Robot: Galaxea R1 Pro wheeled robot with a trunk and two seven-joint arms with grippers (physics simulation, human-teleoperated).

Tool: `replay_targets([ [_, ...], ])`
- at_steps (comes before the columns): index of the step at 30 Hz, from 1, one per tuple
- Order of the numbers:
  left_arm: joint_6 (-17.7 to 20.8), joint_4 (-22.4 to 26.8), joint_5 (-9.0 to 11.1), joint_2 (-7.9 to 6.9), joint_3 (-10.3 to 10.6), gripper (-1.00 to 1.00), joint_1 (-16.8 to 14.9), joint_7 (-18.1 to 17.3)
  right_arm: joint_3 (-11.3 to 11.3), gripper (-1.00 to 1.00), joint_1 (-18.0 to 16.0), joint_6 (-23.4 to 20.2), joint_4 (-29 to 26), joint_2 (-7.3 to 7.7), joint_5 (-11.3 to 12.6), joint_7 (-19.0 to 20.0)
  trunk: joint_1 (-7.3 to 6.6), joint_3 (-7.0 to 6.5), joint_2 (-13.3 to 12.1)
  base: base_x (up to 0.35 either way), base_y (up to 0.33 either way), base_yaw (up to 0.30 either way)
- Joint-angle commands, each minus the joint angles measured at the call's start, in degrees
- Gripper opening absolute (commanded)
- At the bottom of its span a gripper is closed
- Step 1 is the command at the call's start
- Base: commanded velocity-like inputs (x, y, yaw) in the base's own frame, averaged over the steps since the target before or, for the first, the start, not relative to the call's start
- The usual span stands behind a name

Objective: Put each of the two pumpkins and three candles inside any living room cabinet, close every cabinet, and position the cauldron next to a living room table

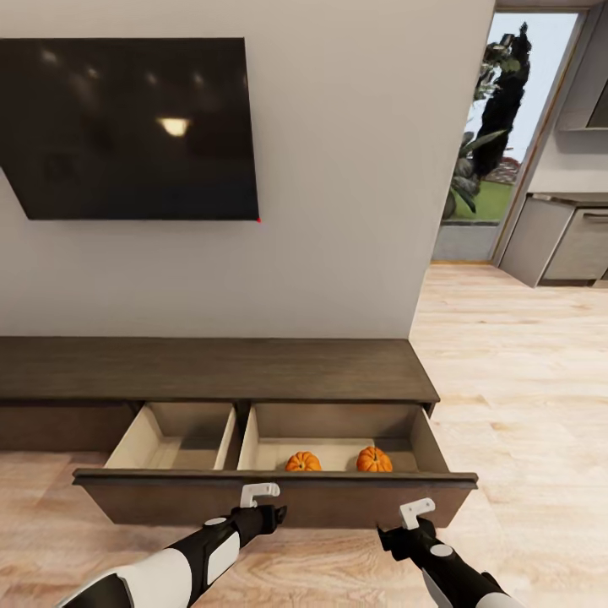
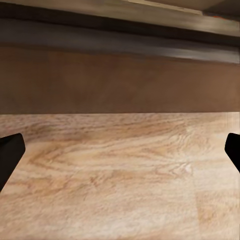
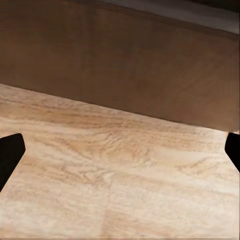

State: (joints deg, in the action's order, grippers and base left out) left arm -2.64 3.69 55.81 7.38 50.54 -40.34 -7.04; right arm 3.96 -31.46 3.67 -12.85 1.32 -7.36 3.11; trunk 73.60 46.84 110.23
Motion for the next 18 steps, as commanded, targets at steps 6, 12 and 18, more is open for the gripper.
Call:
replay_targets([
  [6, 0.0, 0.0, 0.0, 0.00, 0.0, 1.00, 0.0, 0.2, 0.0, 1.00, 0.0, -0.2, 1.0, -0.56, 0.0, -0.2, 1.32, 1.08, 2.4, 0.000, 0.000, 0.000],
  [12, 0.1, 0.1, 0.0, 0.00, 0.0, 1.00, 0.0, 0.1, -0.1, 1.00, -0.1, -0.2, 2.2, -1.02, 0.0, -0.2, 2.64, 2.16, 4.8, 0.000, 0.000, 0.000],
  [18, 0.1, 0.1, 0.0, 0.00, 0.0, 1.00, 0.0, 0.2, -0.1, 1.00, -0.1, -0.2, 2.4, -1.05, 0.0, -0.2, 3.96, 3.24, 7.2, 0.000, 0.000, 0.000],
])
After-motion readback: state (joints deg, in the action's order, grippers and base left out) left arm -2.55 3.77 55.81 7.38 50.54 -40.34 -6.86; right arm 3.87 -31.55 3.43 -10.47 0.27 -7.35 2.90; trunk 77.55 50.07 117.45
